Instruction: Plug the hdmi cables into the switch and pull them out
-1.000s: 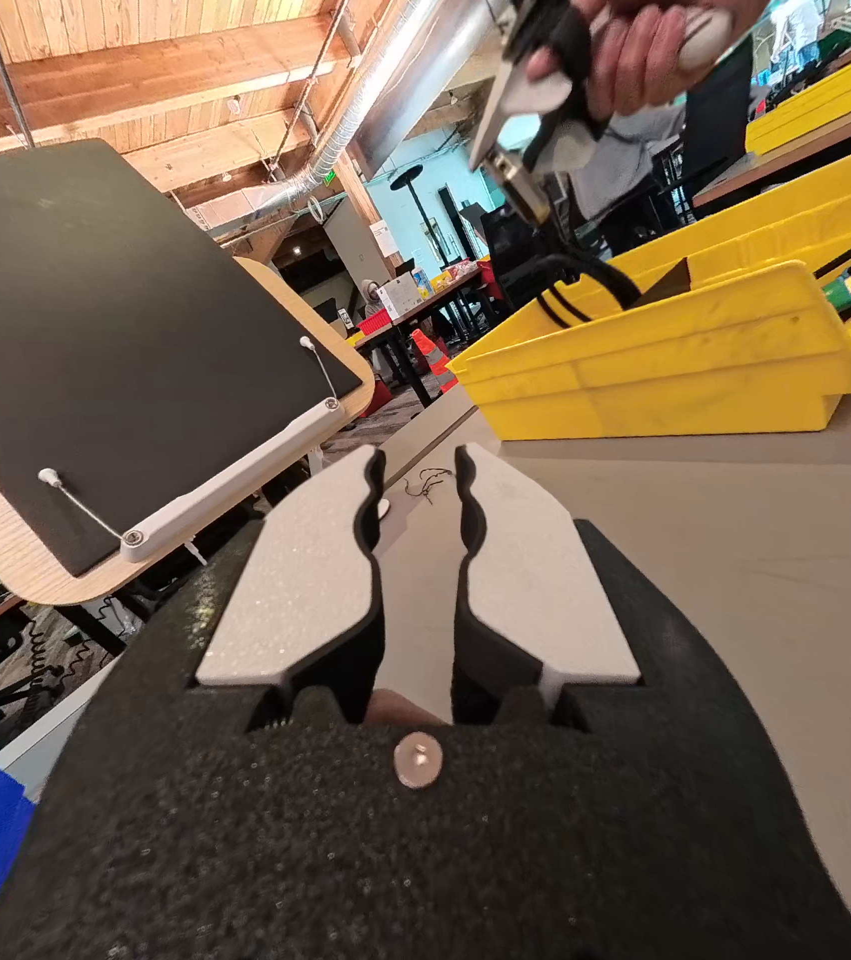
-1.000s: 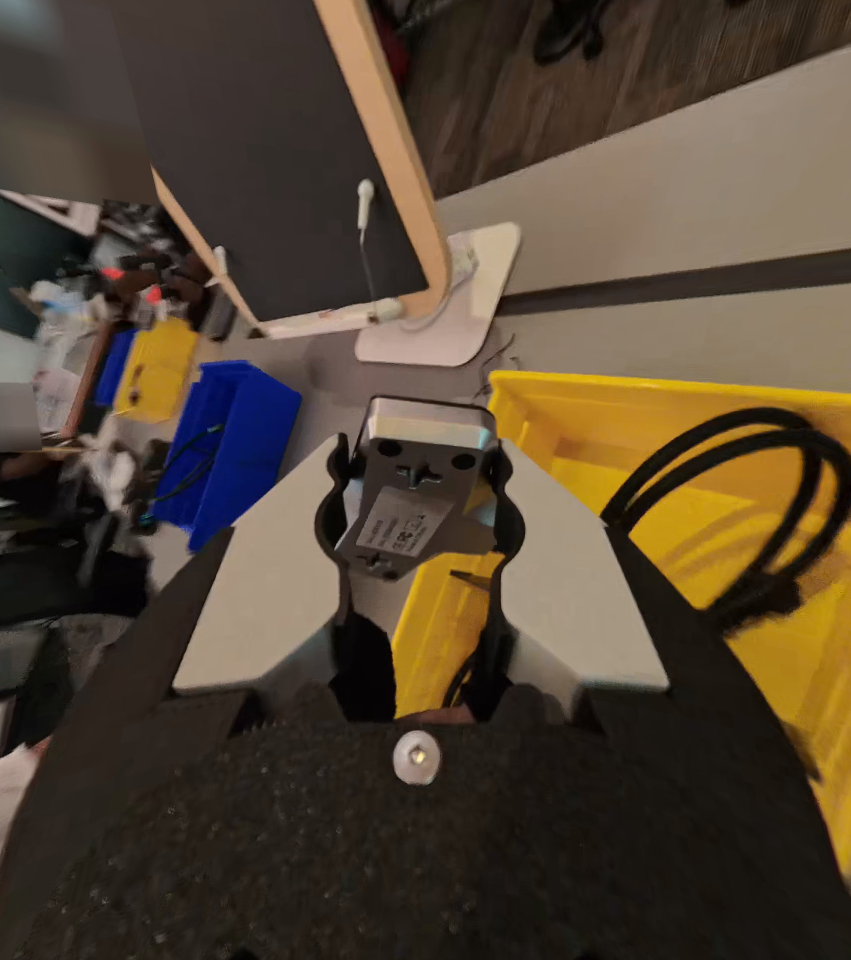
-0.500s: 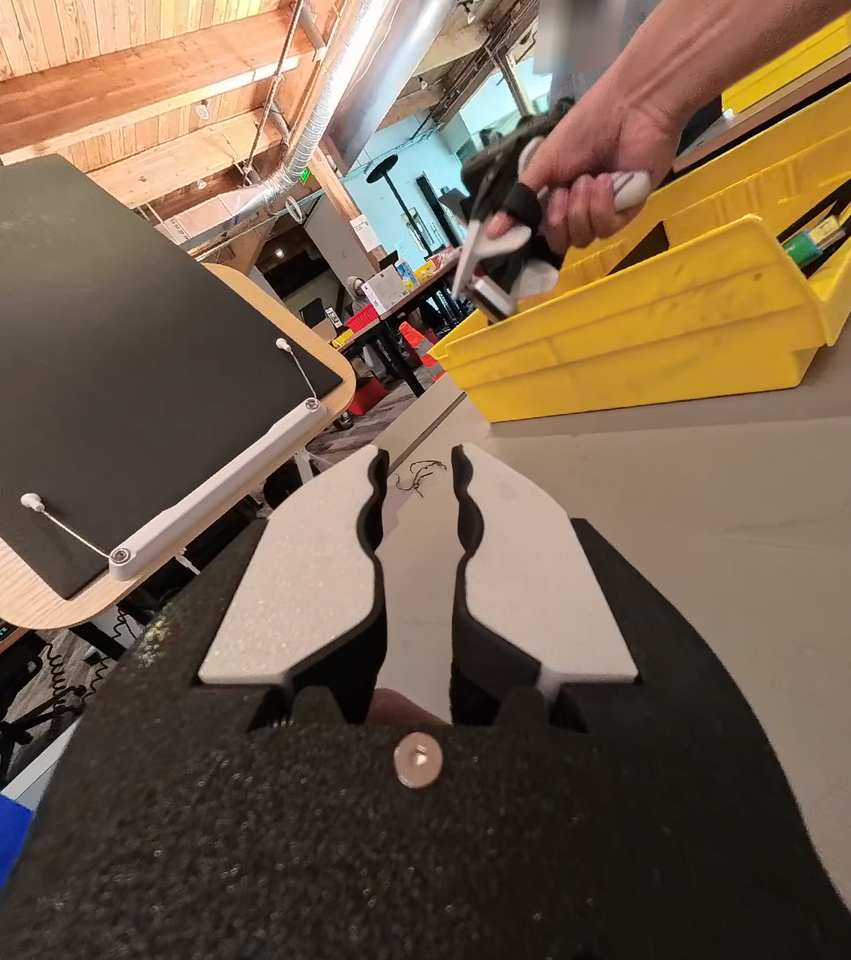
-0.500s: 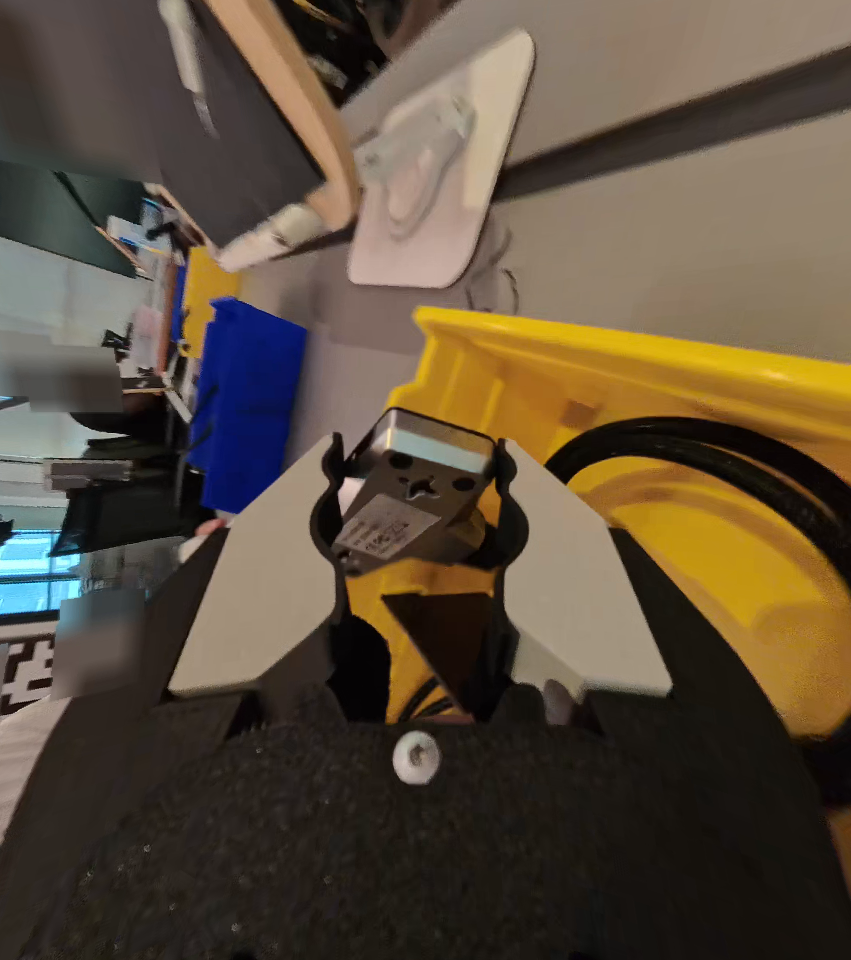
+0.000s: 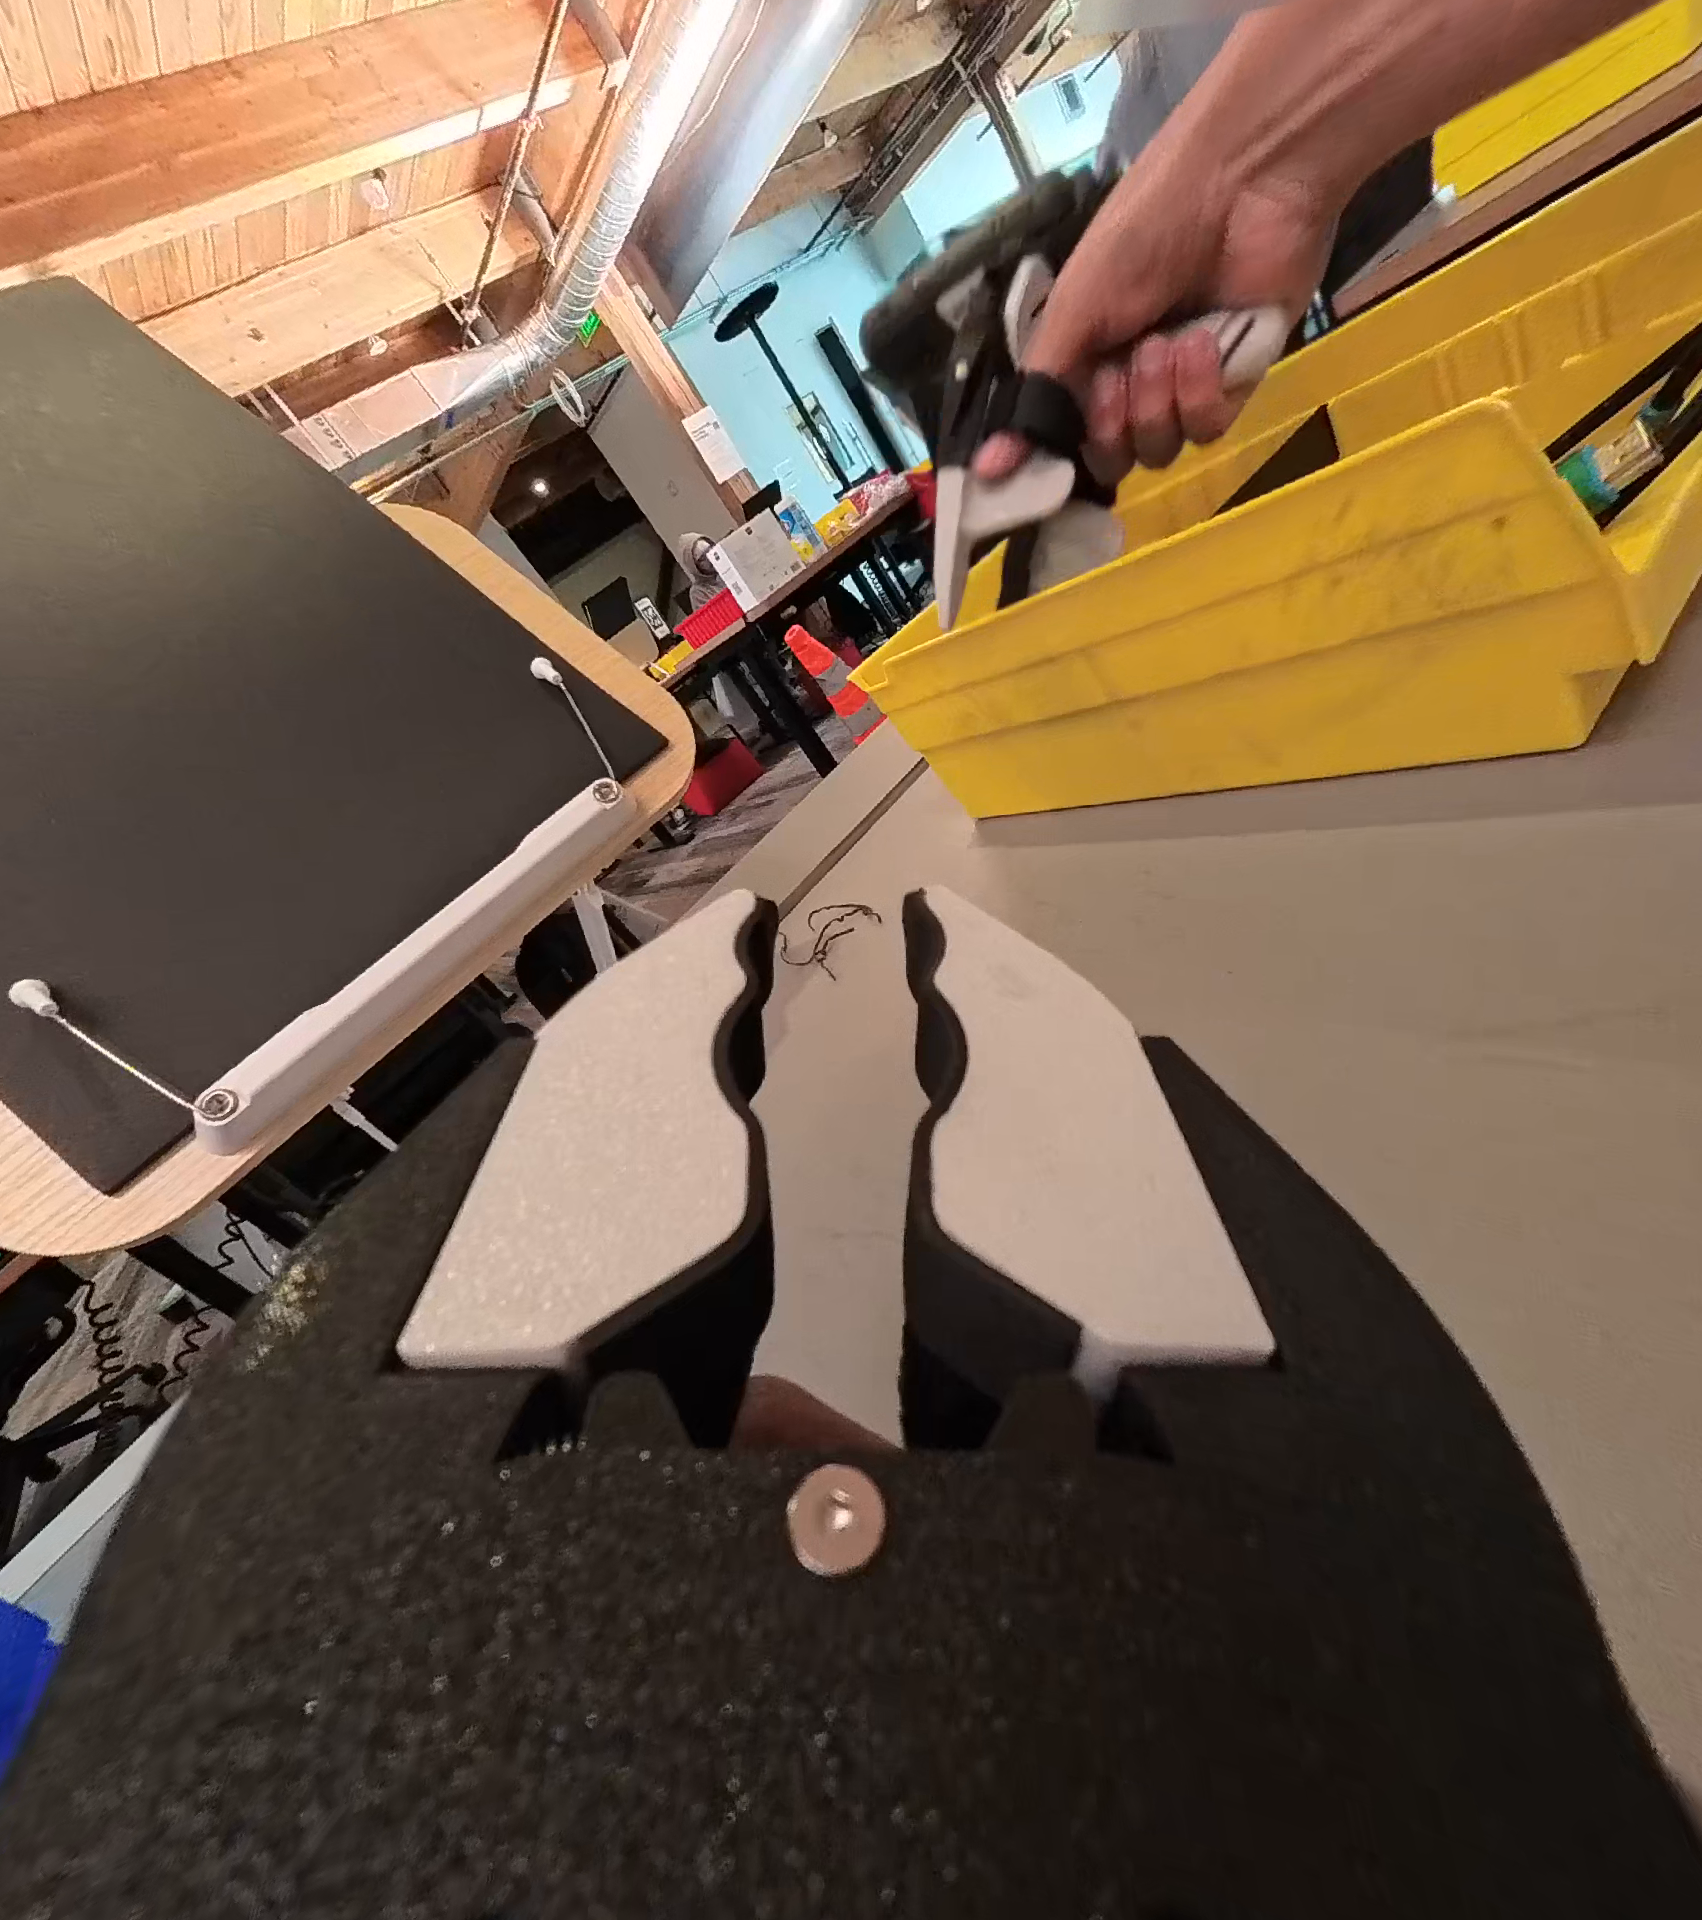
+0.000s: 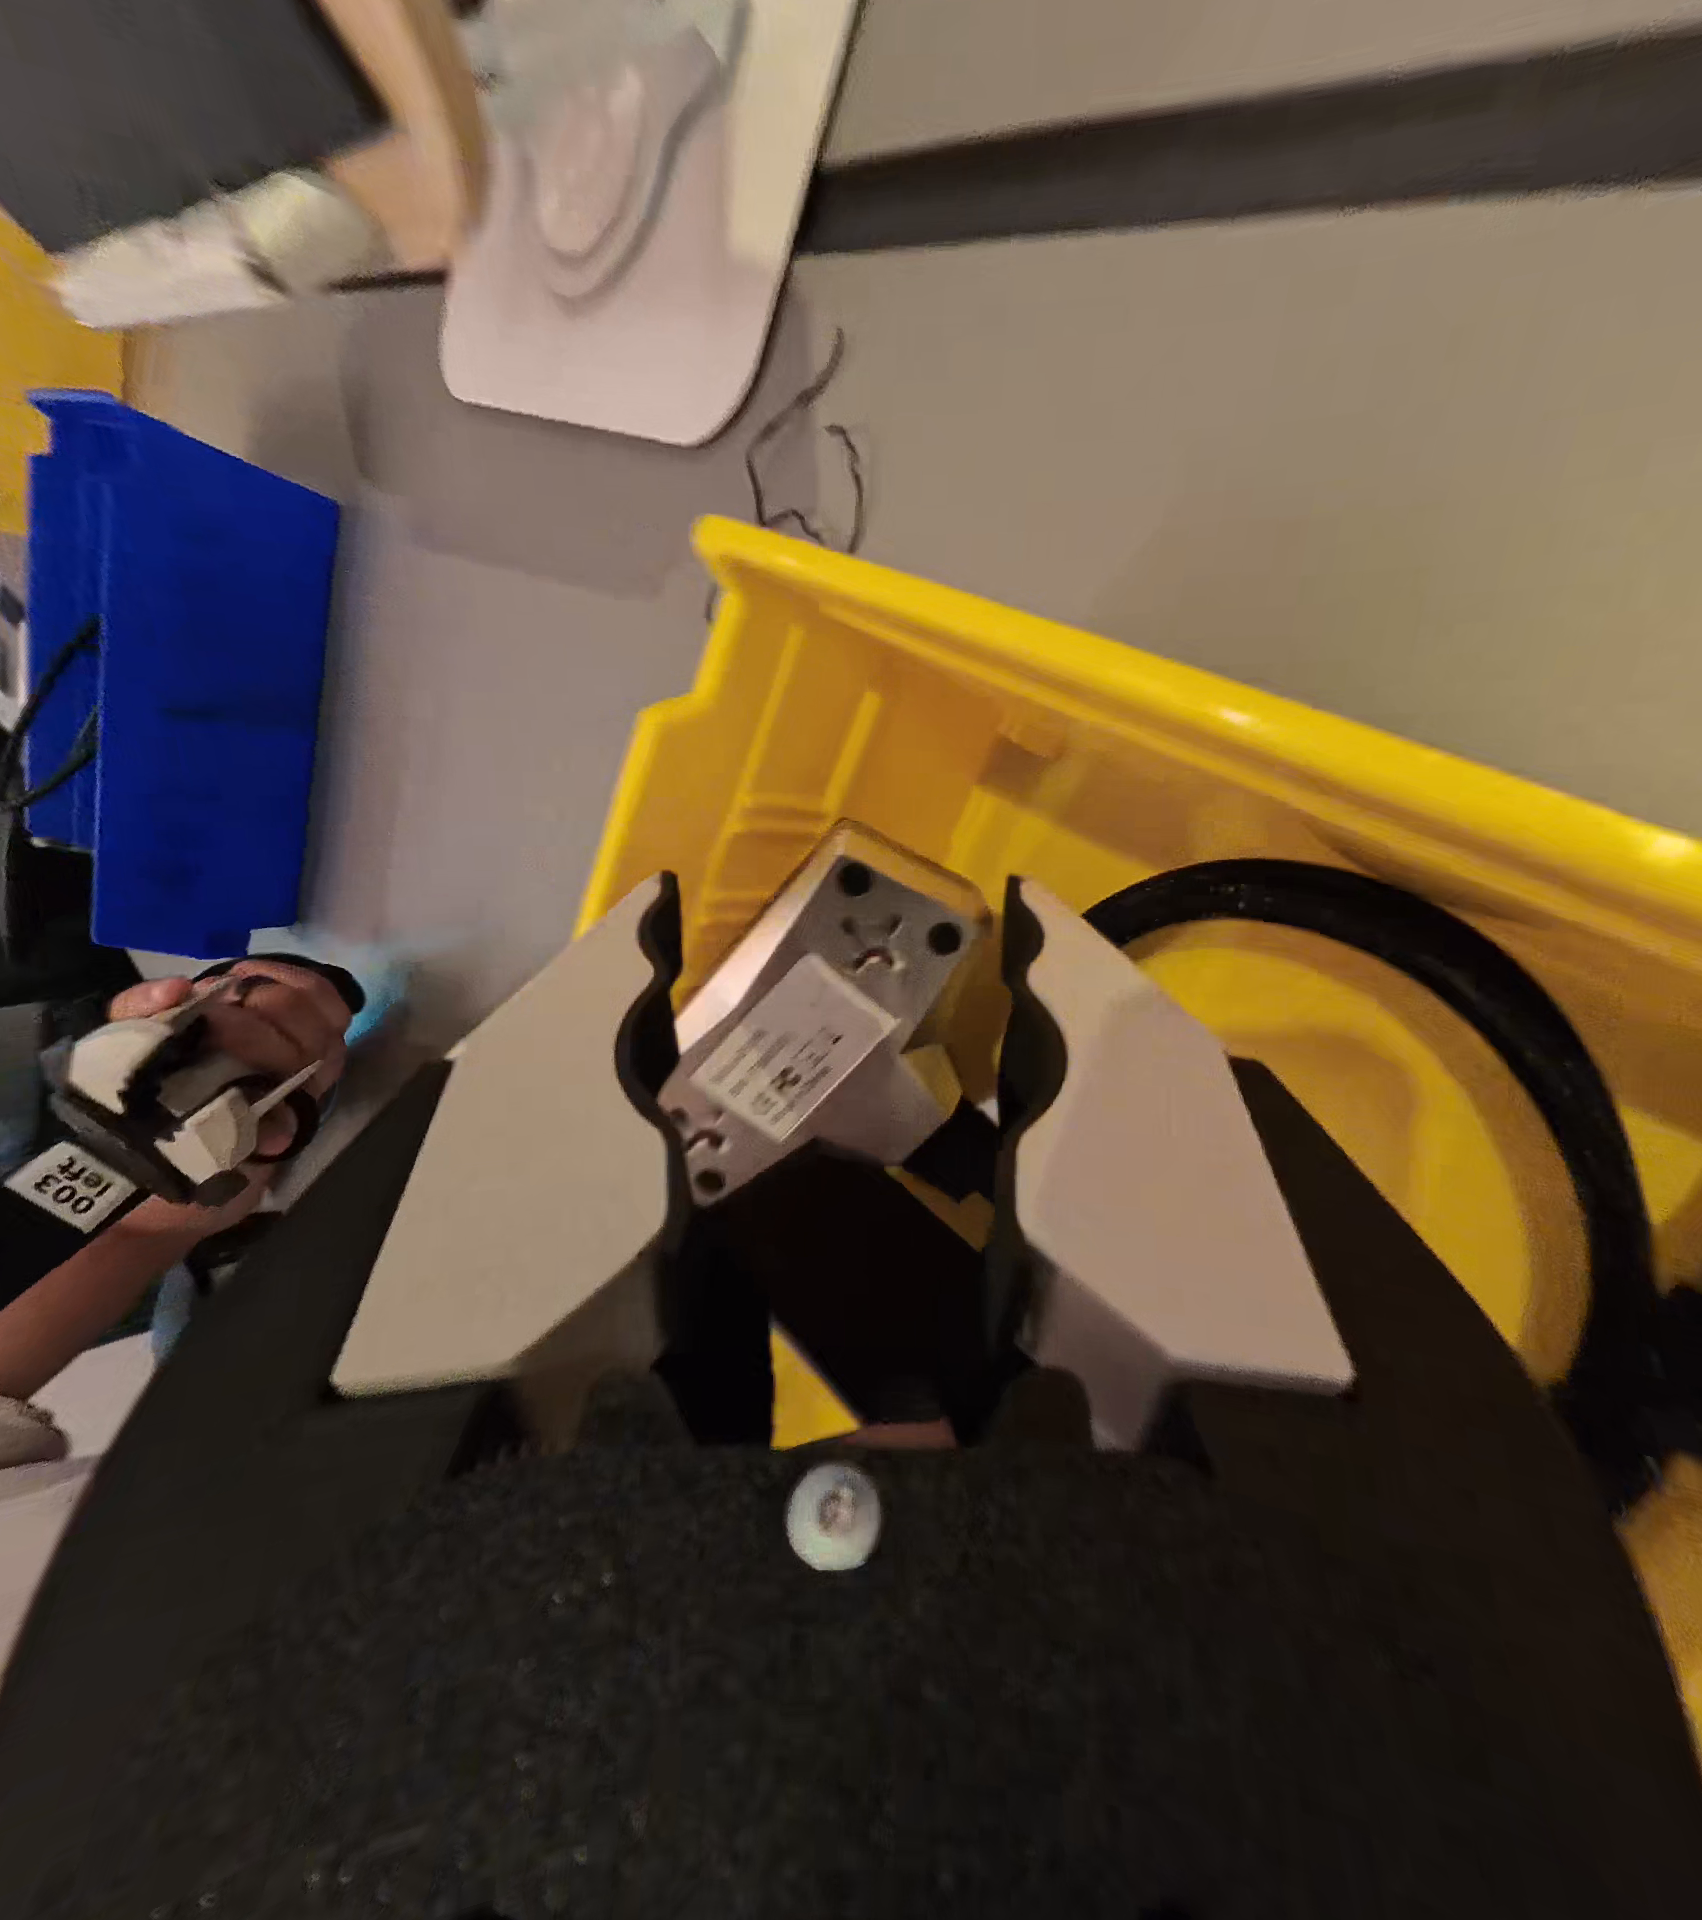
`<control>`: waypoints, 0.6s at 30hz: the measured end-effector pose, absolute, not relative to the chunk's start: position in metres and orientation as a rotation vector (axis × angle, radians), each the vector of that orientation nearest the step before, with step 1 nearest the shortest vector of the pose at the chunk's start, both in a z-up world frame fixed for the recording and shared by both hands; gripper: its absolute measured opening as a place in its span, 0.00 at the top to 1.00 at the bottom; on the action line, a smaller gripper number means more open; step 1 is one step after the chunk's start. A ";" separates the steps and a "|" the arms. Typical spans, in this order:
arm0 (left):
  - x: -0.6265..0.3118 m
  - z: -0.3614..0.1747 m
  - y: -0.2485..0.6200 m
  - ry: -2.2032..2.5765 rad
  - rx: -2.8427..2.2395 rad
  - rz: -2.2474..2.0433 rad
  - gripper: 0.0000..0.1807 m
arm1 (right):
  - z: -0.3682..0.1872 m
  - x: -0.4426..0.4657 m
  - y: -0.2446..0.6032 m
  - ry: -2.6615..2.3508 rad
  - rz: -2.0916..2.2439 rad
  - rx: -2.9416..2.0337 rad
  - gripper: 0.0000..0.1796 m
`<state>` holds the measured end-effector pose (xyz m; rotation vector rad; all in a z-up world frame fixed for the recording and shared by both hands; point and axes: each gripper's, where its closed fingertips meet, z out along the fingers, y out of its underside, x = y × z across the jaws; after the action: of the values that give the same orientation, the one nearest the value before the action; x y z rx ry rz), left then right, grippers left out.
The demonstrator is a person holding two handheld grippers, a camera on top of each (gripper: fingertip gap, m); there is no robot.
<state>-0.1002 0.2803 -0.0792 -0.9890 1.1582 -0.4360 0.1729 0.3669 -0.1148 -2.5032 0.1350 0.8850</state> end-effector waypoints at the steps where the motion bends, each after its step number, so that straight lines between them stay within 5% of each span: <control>1: -0.100 -0.080 0.281 1.159 -0.994 -0.437 0.87 | -0.102 0.177 0.363 0.125 0.837 -2.472 0.65; 9: -0.097 -0.087 0.282 1.174 -1.060 -0.464 0.87 | -0.006 0.134 0.243 -0.059 0.256 -2.066 0.66; 18: -0.114 -0.099 0.248 1.221 -1.267 -0.484 0.86 | -0.104 -0.047 0.128 -0.060 0.555 -1.868 0.70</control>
<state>-0.1141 0.2475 -0.0991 -1.2674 1.2215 -0.4840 -0.0468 0.1277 -0.1044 -1.8684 -0.0597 0.5549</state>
